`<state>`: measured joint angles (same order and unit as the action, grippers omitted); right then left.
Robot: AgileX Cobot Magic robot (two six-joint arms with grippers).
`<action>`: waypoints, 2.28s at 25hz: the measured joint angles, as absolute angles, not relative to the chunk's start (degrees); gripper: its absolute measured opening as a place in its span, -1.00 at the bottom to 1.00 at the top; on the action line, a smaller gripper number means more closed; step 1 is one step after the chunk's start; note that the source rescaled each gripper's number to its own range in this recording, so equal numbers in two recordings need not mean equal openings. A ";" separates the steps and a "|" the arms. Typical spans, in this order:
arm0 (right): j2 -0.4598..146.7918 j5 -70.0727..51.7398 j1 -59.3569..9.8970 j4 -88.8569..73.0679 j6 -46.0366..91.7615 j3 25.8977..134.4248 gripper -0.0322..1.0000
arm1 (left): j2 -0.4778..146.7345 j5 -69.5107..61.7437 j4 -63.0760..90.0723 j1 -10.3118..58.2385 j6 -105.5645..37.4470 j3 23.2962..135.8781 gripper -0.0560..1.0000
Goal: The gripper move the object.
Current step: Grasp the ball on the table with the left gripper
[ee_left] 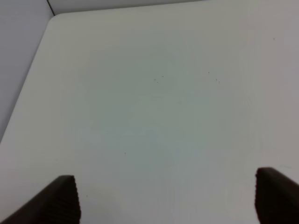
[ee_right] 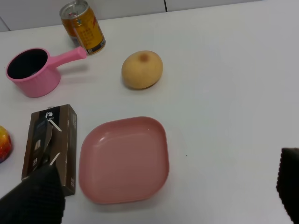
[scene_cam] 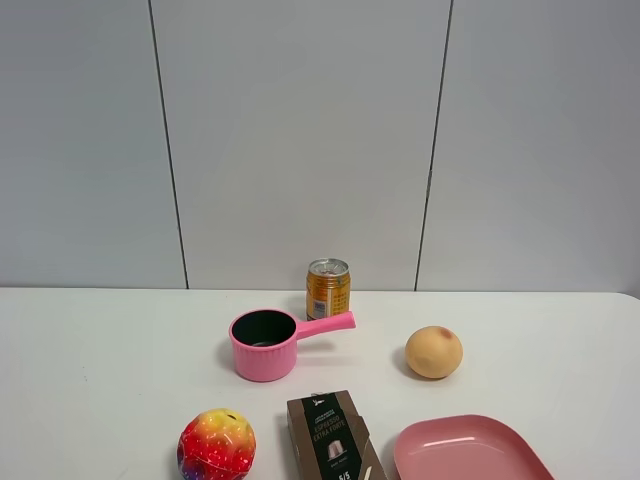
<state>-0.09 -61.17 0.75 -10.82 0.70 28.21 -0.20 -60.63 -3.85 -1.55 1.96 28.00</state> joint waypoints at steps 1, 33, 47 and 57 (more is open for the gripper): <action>-0.09 -61.17 0.75 -10.82 0.70 28.21 1.00 | -0.20 -60.63 -3.85 -1.55 1.96 28.00 -0.03; -0.09 -61.17 0.75 -10.82 0.70 28.21 1.00 | 32.36 -64.08 22.22 -1.30 -20.92 50.29 -0.03; -0.09 -61.17 0.75 -10.82 0.70 28.21 1.00 | 62.20 -60.07 23.05 5.00 -22.44 50.58 -0.03; -0.09 -61.17 0.75 -10.82 0.70 28.21 1.00 | 71.76 -50.78 22.40 21.58 -22.49 50.59 -0.03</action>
